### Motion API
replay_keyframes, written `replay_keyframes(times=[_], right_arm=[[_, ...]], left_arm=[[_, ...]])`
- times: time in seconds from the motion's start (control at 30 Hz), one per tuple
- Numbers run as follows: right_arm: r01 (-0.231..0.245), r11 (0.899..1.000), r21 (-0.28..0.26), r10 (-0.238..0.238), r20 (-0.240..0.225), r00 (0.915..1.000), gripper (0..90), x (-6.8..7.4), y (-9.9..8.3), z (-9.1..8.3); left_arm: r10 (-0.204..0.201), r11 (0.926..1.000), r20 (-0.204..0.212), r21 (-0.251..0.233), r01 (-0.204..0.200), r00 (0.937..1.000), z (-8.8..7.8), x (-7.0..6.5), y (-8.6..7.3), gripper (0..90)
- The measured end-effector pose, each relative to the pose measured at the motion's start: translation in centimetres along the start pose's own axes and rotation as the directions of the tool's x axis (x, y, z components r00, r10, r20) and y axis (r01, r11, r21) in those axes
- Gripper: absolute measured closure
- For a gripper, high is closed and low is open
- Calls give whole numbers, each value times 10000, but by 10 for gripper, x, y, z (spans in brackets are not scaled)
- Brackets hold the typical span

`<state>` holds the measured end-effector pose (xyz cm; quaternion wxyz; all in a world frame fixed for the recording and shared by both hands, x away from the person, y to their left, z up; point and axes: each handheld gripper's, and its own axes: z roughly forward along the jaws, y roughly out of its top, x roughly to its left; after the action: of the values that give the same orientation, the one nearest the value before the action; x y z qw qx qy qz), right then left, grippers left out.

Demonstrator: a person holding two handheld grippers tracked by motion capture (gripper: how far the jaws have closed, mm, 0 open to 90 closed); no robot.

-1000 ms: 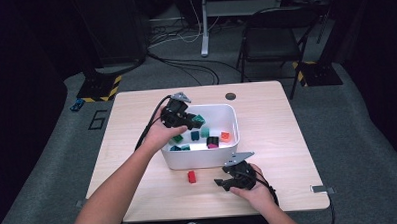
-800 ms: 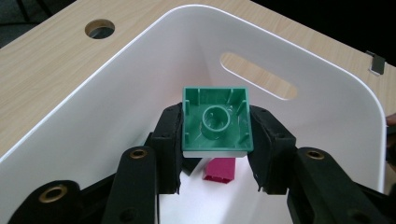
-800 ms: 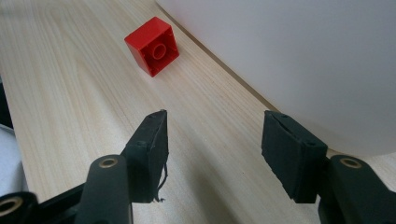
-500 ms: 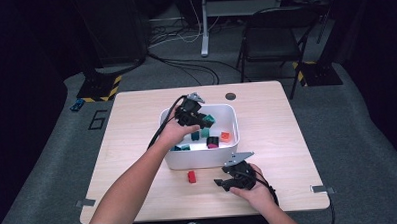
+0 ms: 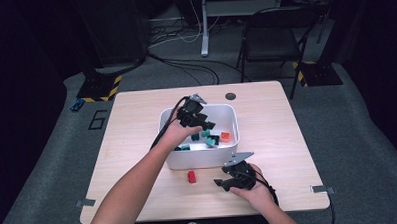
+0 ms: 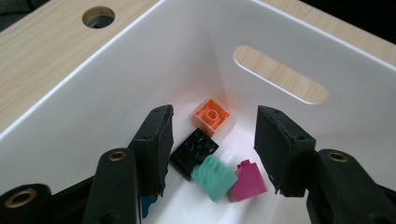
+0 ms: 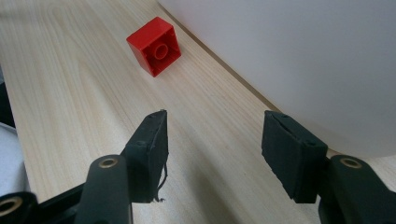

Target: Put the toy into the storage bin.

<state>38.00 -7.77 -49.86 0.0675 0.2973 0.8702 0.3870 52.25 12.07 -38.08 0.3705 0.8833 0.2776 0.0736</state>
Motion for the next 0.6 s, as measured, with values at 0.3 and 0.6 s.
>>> replay_keyframes(times=[0.3, 0.6], right_arm=[[0, 10000, -7, 0, 36, 10000, 406, 0, 0, 0], [-56, 10000, 33, 56, 52, 10000, 405, 0, 0, 0]], left_arm=[[258, 9988, -151, -419, -264, 9996, -39, -12, -6, 451], [566, 9957, 107, -747, -557, 9983, -80, -37, -23, 451]])
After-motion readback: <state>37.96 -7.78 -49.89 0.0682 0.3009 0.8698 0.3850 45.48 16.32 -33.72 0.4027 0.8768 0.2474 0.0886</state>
